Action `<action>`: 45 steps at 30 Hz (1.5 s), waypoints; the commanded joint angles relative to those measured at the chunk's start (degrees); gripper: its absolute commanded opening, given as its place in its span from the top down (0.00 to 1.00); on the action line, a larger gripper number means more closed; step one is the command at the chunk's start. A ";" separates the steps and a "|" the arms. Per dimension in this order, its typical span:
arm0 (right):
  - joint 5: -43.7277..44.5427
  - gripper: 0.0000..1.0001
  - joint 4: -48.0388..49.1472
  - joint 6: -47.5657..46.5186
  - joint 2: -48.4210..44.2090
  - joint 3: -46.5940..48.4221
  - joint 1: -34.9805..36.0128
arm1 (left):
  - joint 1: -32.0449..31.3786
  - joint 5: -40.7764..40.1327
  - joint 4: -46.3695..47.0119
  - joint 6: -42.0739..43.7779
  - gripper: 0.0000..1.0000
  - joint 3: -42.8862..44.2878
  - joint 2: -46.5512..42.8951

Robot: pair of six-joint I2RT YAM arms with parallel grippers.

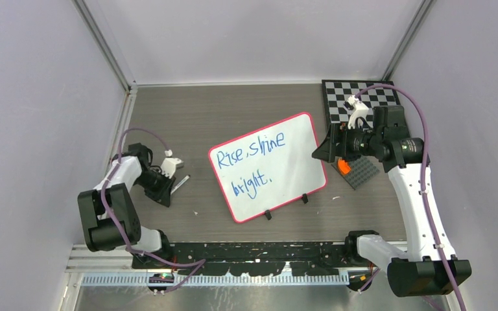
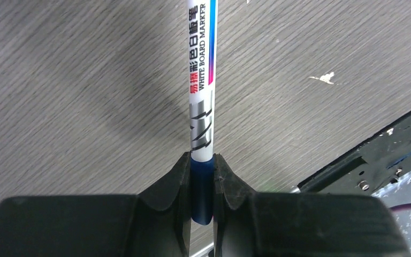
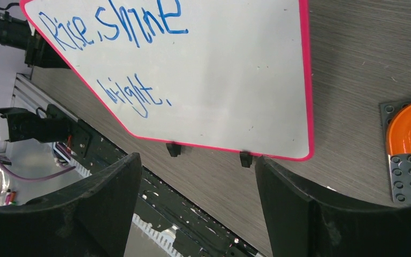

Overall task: Write a sentence on the whiteboard
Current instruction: Place the whiteboard marker at the center of the board, then reset both arms

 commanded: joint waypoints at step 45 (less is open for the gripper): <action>-2.37 0.10 -10.02 -19.04 20.10 24.63 -23.65 | 7.79 22.34 -12.62 -21.58 0.00 49.30 9.04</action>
